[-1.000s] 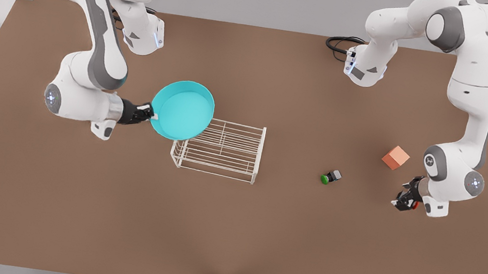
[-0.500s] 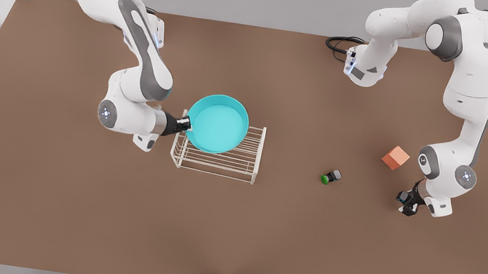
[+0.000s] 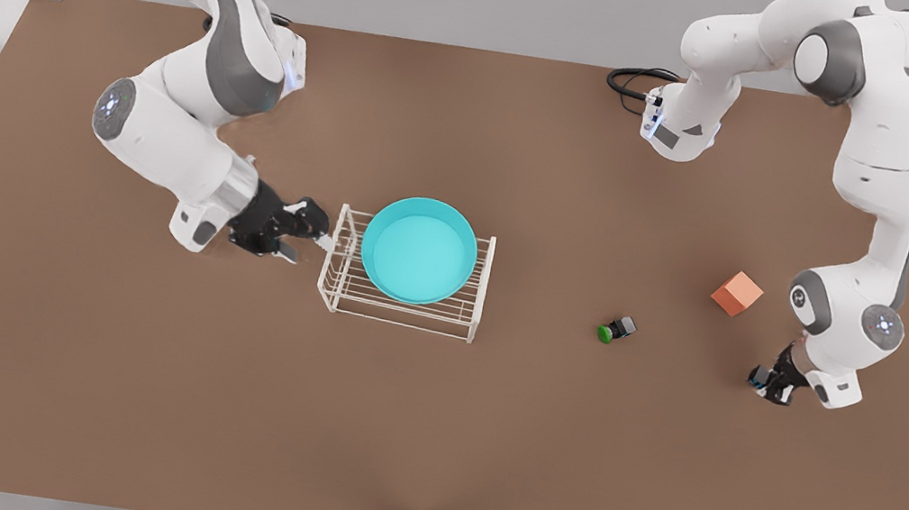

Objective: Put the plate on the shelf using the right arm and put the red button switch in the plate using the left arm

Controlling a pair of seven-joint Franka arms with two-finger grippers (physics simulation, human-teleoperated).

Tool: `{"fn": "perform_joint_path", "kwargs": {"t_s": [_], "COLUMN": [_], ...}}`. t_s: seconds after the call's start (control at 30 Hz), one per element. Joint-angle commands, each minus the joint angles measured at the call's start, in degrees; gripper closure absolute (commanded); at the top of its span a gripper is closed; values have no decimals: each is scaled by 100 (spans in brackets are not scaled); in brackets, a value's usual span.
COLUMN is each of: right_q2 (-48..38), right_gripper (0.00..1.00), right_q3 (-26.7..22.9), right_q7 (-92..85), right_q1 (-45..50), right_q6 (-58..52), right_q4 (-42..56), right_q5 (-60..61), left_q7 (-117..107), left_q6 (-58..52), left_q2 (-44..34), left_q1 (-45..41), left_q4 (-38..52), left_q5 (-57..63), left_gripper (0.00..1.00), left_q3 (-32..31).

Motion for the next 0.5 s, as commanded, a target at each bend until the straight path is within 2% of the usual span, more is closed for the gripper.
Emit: {"fn": "perform_joint_path", "kwargs": {"t_s": [0.0,0.07,0.1,0.2,0.23,0.27,0.3,0.4,0.47], "right_q2": [29,618,662,372,223,-146,-199,-243,-243], "right_gripper": [0,0,0,0,0,0,0,0,0], "right_q3": [-186,-195,-186,-169,-169,-142,-151,-204,-247], "right_q7": [84,-1490,-1280,-435,-251,101,154,162,171], "right_q1": [-157,-1388,-1379,-1397,-1388,-1335,-1344,-1388,-1397], "right_q6": [-1266,-1178,-1239,-1011,-871,-369,-422,-466,-466], "right_q4": [452,417,408,-330,-584,-1288,-1244,-1060,-1033], "right_q5": [-2027,-2247,-2774,-3126,-3135,-3144,-3126,-3135,-3126], "left_q7": [-578,-1598,-2116,-3988,-4480,-4937,-5395,-6388,-6897], "left_q6": [-1044,-1651,-2178,-3400,-3523,-3760,-3998,-3963,-3761], "left_q2": [-91,-363,-381,-372,-372,-381,-381,-320,-56], "left_q1": [-194,-801,-1135,-2225,-2576,-2945,-3349,-4571,-5239], "left_q4": [412,764,1176,2337,2478,2601,2882,2996,3479], "left_q5": [-60,-60,-60,-78,-43,-34,-25,159,160], "left_gripper": [66,66,66,66,66,66,66,66,66], "left_q3": [-33,-50,-50,-59,-94,-103,-103,-94,-103]}}
